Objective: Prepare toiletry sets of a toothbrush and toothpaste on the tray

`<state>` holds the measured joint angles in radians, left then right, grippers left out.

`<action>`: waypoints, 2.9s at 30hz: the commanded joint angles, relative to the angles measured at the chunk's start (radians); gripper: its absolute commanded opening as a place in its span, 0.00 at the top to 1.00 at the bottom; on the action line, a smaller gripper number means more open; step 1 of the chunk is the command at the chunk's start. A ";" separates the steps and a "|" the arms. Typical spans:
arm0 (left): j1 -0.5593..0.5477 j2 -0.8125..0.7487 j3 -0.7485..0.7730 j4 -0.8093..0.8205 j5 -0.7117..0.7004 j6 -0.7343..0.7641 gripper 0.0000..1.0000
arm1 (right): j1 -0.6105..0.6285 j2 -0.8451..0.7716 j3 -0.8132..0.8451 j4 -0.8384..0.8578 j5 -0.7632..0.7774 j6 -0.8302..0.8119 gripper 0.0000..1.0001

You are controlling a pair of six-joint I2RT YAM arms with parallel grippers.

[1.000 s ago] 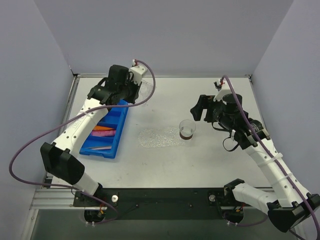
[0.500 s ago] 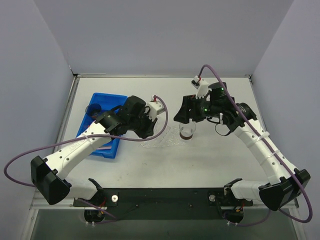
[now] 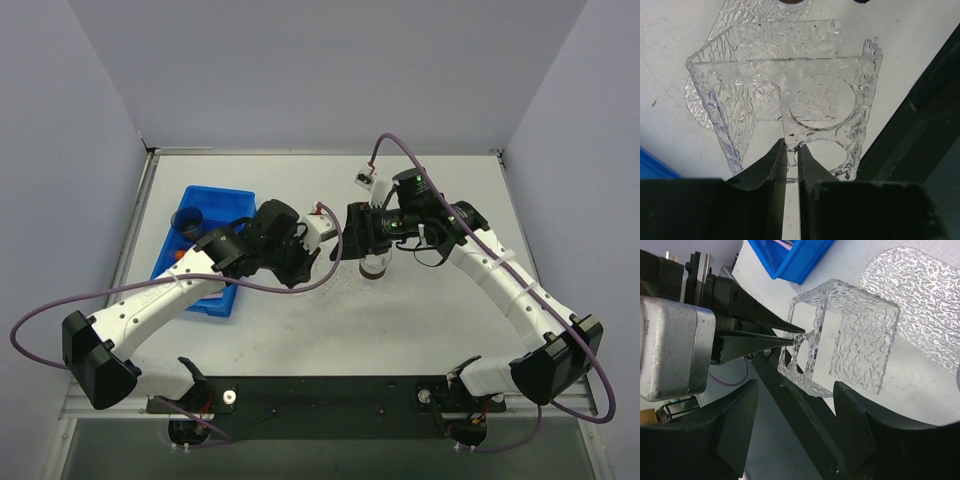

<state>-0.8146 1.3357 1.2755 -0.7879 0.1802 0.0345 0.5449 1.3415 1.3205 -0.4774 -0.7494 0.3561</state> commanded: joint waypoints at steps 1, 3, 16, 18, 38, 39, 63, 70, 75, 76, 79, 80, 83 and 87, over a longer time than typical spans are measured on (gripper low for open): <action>-0.008 -0.053 0.019 0.062 0.024 0.001 1.00 | 0.006 0.008 0.005 0.042 -0.077 0.027 0.44; -0.006 -0.061 0.012 0.076 0.030 -0.008 1.00 | 0.006 0.015 -0.001 0.065 -0.094 0.038 0.48; -0.014 -0.098 -0.005 0.118 0.031 -0.071 1.00 | 0.039 0.057 -0.017 0.120 -0.145 0.066 0.63; -0.015 -0.099 -0.005 0.116 0.028 -0.074 1.00 | 0.041 0.062 -0.014 0.122 -0.153 0.066 0.71; -0.014 -0.136 -0.028 0.199 -0.071 -0.248 0.52 | -0.005 -0.047 -0.173 0.345 -0.035 0.187 1.00; -0.012 -0.148 -0.033 0.208 -0.080 -0.272 0.49 | -0.006 -0.057 -0.184 0.370 -0.027 0.204 1.00; 0.137 -0.325 -0.310 0.466 -0.213 -1.047 0.36 | 0.018 -0.134 -0.290 0.793 0.170 0.372 1.00; 0.192 -0.366 -0.433 0.676 -0.151 -1.140 0.36 | 0.018 -0.153 -0.297 0.801 0.174 0.383 1.00; 0.203 -0.328 -0.452 0.823 -0.078 -1.151 0.36 | 0.018 -0.157 -0.308 0.838 0.156 0.412 1.00; 0.206 -0.325 -0.458 0.854 -0.067 -1.156 0.36 | 0.017 -0.157 -0.308 0.841 0.154 0.417 1.00; 0.218 -0.326 -0.487 0.953 -0.035 -1.176 0.37 | 0.010 -0.163 -0.313 0.847 0.144 0.442 1.00; 0.222 -0.326 -0.502 0.990 -0.025 -1.180 0.37 | 0.009 -0.168 -0.317 0.861 0.137 0.463 1.00; 0.233 -0.322 -0.524 1.062 0.013 -1.208 0.44 | -0.005 -0.177 -0.340 0.902 0.136 0.495 1.00; 0.235 -0.316 -0.536 1.098 0.038 -1.219 0.53 | -0.020 -0.182 -0.351 0.921 0.130 0.526 1.00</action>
<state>-0.5869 1.0142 0.7406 0.1623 0.1616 -1.1580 0.5415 1.2018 0.9733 0.3038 -0.5926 0.8371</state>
